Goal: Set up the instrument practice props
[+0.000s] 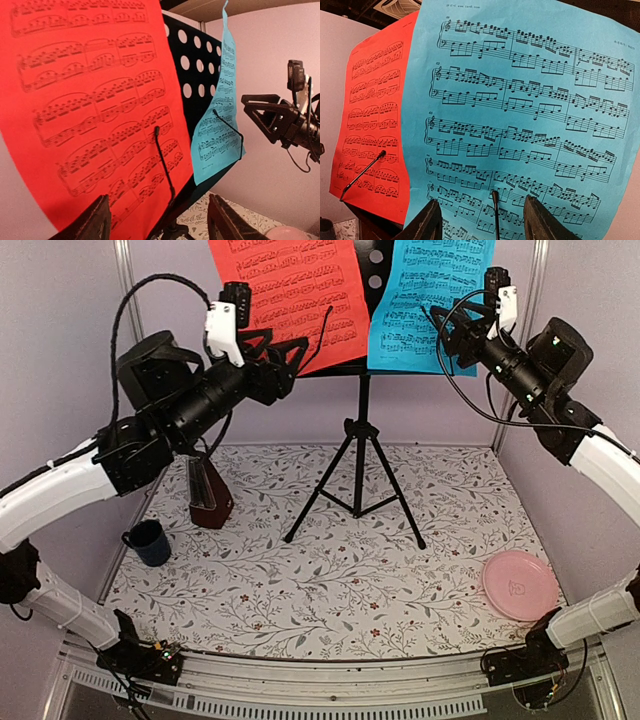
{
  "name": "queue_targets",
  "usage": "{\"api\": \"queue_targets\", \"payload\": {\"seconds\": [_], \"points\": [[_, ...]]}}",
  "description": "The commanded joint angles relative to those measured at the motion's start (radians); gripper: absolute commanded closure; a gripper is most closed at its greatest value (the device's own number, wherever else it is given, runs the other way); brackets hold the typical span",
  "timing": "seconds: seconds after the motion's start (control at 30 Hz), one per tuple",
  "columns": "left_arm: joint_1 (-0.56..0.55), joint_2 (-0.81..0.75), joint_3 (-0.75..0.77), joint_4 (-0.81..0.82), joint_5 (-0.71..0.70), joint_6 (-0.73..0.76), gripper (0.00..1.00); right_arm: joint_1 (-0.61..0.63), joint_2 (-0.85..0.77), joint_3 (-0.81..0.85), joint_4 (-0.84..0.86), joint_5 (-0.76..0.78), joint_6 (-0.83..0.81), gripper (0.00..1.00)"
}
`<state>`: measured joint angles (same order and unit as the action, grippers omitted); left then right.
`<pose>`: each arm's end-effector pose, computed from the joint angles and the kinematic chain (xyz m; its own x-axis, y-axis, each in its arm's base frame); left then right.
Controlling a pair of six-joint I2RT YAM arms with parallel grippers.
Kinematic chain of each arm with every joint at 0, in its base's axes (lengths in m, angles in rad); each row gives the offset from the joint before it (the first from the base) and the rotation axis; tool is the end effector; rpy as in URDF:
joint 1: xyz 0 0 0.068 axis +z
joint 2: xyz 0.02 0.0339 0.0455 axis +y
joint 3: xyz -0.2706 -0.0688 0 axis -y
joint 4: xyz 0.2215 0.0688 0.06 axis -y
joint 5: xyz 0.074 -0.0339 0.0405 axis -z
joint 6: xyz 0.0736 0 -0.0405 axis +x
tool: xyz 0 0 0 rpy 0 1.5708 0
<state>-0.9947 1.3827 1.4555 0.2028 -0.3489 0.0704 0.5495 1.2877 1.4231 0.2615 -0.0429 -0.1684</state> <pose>0.1974 -0.2578 0.4942 0.1907 -0.1722 -0.9664 0.5969 0.8019 -0.0251 0.2472 0.1551 0.5197 0.4181 0.0597 -0.9064 -0.4924 0.8534 -0.1709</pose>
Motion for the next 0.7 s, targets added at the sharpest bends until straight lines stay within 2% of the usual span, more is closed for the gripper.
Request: {"api": "queue_targets", "payload": {"seconds": [0.0, 0.1, 0.3, 0.47, 0.67], "points": [[0.071, -0.144, -0.085, 0.008, -0.045, -0.075, 0.34, 0.002, 0.064, 0.078, 0.026, -0.028, 0.007, 0.44], [0.174, -0.186, -0.108, -0.033, 0.007, -0.151, 0.35, 0.002, 0.117, 0.125, 0.033, -0.041, 0.01, 0.45], [0.343, -0.181, -0.09, -0.047, 0.209, -0.232, 0.39, 0.001, 0.194, 0.2, 0.038, -0.027, 0.009, 0.47], [0.413, -0.138, -0.054, -0.018, 0.343, -0.27, 0.47, 0.001, 0.222, 0.227, 0.038, -0.011, 0.007, 0.48], [0.452, -0.115, -0.048, 0.05, 0.483, -0.299, 0.47, 0.001, 0.232, 0.234, 0.036, 0.013, -0.008, 0.47]]}}
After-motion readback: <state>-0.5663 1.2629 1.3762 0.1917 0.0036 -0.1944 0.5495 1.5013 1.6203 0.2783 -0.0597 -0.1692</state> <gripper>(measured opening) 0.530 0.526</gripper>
